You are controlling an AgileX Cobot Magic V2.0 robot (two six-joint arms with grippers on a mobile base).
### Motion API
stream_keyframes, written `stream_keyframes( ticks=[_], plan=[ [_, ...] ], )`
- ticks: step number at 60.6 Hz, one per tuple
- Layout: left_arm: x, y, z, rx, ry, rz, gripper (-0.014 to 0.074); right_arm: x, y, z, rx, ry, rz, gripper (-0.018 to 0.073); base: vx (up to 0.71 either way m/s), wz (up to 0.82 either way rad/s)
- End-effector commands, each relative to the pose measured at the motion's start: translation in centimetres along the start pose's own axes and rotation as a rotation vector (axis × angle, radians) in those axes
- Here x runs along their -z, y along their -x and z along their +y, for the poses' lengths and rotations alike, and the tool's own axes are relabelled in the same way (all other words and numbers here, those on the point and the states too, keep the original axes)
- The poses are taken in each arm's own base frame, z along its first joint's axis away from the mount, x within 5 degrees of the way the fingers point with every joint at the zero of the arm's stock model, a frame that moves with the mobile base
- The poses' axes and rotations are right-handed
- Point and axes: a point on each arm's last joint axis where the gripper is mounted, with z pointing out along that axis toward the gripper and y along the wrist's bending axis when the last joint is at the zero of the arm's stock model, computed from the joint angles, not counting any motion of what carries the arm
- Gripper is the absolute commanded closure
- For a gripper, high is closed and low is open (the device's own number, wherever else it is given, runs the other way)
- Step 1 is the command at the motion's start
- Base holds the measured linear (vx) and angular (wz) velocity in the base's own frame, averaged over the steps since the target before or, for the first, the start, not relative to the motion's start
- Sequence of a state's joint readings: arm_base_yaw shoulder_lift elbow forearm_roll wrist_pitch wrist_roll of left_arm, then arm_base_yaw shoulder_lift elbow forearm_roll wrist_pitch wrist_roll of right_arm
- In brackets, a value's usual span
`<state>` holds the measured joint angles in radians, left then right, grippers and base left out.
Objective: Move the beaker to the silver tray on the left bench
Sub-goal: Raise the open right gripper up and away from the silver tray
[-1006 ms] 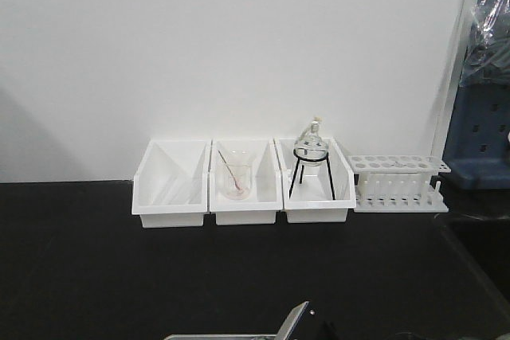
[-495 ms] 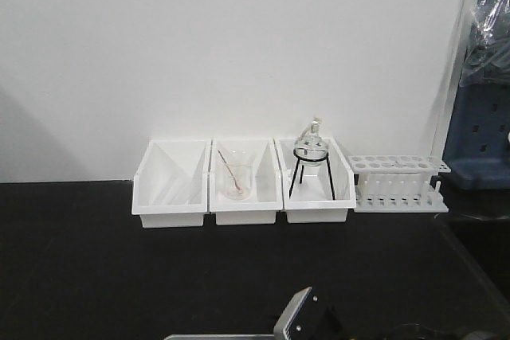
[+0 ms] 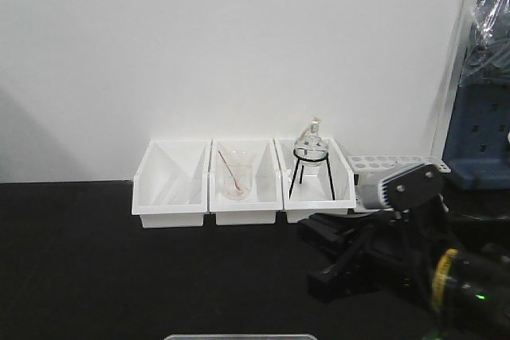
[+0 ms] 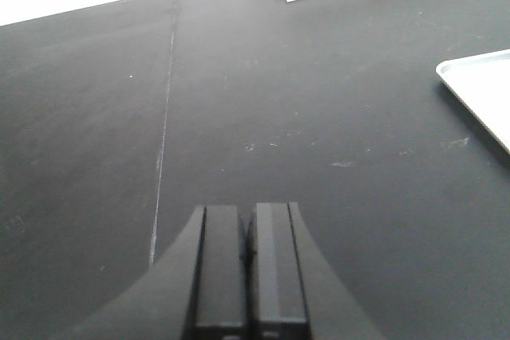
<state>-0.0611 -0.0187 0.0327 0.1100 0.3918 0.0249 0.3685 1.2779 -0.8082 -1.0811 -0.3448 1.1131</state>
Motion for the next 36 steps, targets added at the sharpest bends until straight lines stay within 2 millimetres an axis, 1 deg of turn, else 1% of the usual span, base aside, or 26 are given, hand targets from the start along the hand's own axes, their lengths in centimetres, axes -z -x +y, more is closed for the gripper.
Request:
stream_keyframes(
  ticks=[1,7,13,17,21,27,36],
  plan=[
    [-0.2,0.2,-0.1,0.003,-0.004,-0.071,0.0595,4.0,2.2,1.2,0.034,-0.012,-0.074,0.0576,0.0,0.0],
    [-0.2,0.2,-0.1,0.003,-0.004,-0.071,0.0595,7.2,1.6,2.0,0.083,-0.035,-0.087,0.0574,0.0,0.0],
    [-0.2,0.2,-0.1,0.003,-0.004,-0.071,0.0595,9.4,0.8,2.2,0.116,-0.083,-0.105,0.0573,0.0,0.0],
    [-0.2,0.2,-0.1,0.003,-0.004,-0.071,0.0595,10.6,0.3,2.1,0.131,-0.13,-0.118,0.0573,0.0,0.0],
    [-0.2,0.2,-0.1,0.003,-0.004,-0.071,0.0595,11.4,-0.1,2.0,0.132,-0.166,-0.125,0.0573,0.0,0.0],
    [-0.2,0.2,-0.1,0.003,-0.004,-0.071,0.0595,12.3,-0.5,2.2,0.136,-0.168,-0.143,0.0572,0.0,0.0],
    [-0.2,0.2,-0.1,0.003,-0.004,-0.071,0.0595,12.6,-0.8,2.3,0.137,-0.167,-0.147,0.057,0.0,0.0]
  ],
)
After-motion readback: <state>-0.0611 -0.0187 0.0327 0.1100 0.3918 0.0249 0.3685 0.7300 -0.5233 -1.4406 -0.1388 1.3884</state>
